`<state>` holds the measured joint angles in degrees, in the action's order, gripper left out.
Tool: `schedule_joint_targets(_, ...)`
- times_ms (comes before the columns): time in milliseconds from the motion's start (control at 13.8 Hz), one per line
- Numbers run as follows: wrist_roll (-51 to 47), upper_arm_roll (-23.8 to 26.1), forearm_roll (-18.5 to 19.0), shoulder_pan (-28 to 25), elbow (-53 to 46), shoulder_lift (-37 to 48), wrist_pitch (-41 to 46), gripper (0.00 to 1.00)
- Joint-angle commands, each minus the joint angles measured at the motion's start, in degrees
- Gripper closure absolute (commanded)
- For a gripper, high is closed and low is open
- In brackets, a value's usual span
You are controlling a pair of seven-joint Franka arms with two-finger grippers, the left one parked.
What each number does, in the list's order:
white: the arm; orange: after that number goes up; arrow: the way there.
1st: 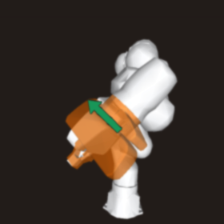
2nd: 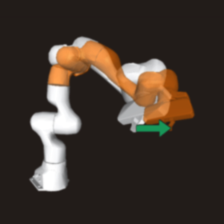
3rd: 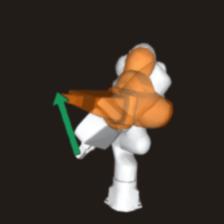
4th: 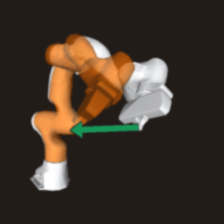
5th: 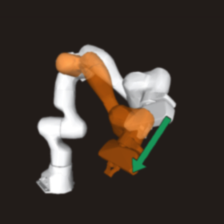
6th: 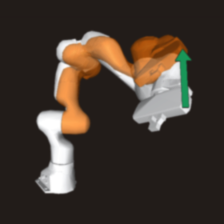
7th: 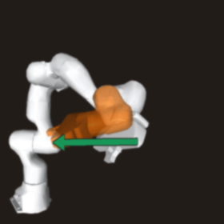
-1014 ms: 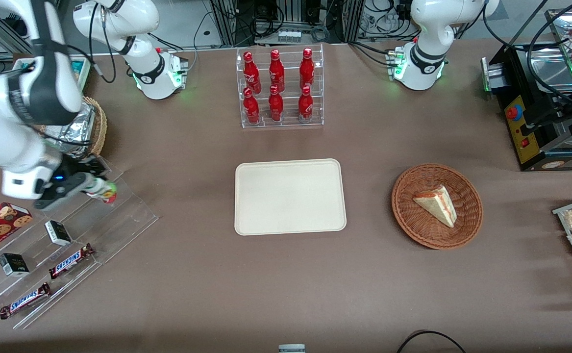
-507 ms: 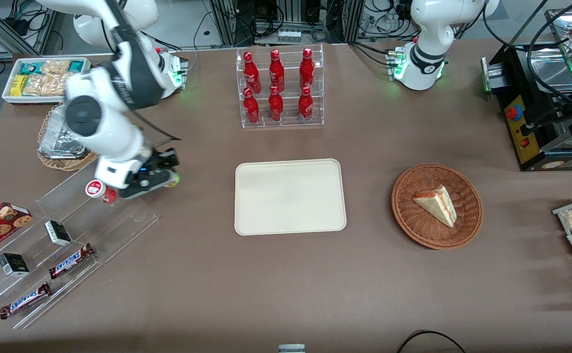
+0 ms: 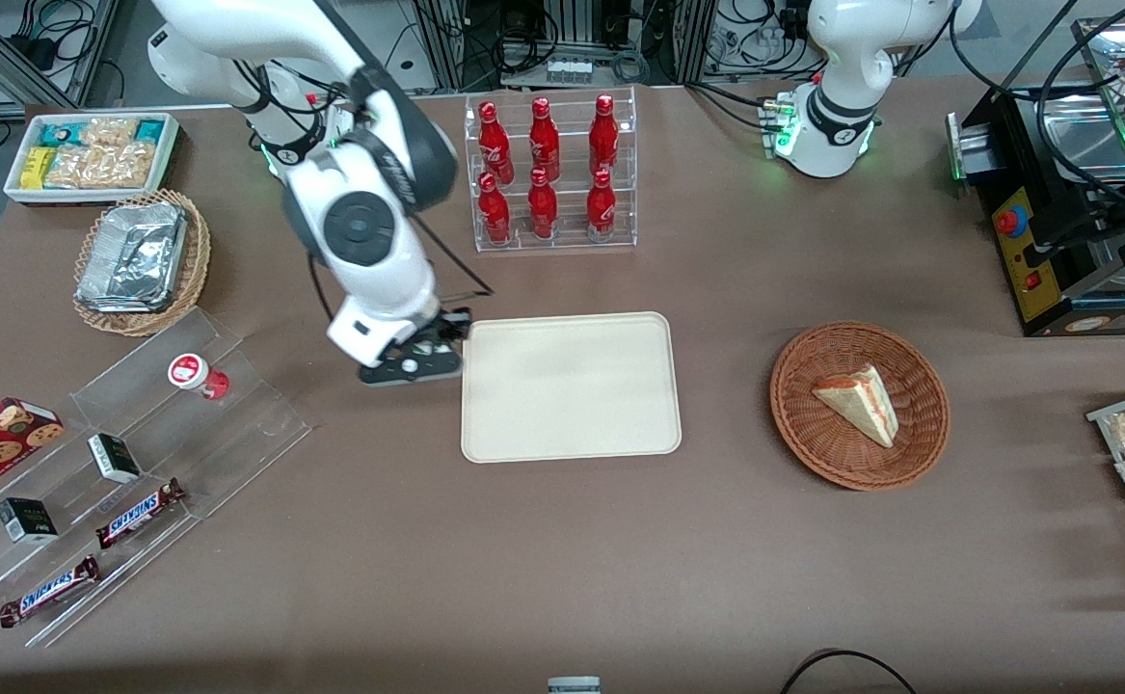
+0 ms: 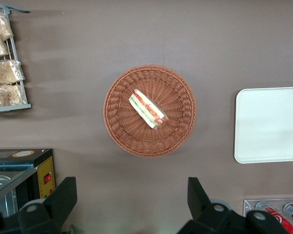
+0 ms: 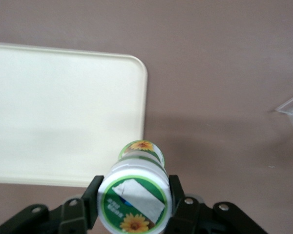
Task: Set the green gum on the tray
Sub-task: 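Lift the gum tub and carry it over the cream tray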
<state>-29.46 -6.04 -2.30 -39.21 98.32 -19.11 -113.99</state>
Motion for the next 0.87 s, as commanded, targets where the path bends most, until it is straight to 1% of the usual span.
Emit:
schedule_joint_targets(0, -6.03, -0.73, -3.58, -2.09, -7.08, -7.33, -3.5, 1.0)
schedule_joint_targets(145, -9.55, -0.73, -3.77, -3.58, -9.71, -10.85, -6.67, 1.0)
schedule_joint_targets(435, -16.41, -0.73, -3.77, -6.66, -16.57, -19.29, -9.22, 1.0)
schedule_joint_targets(797, -18.44, -0.73, -3.86, -9.21, -17.37, -23.34, -12.65, 1.0)
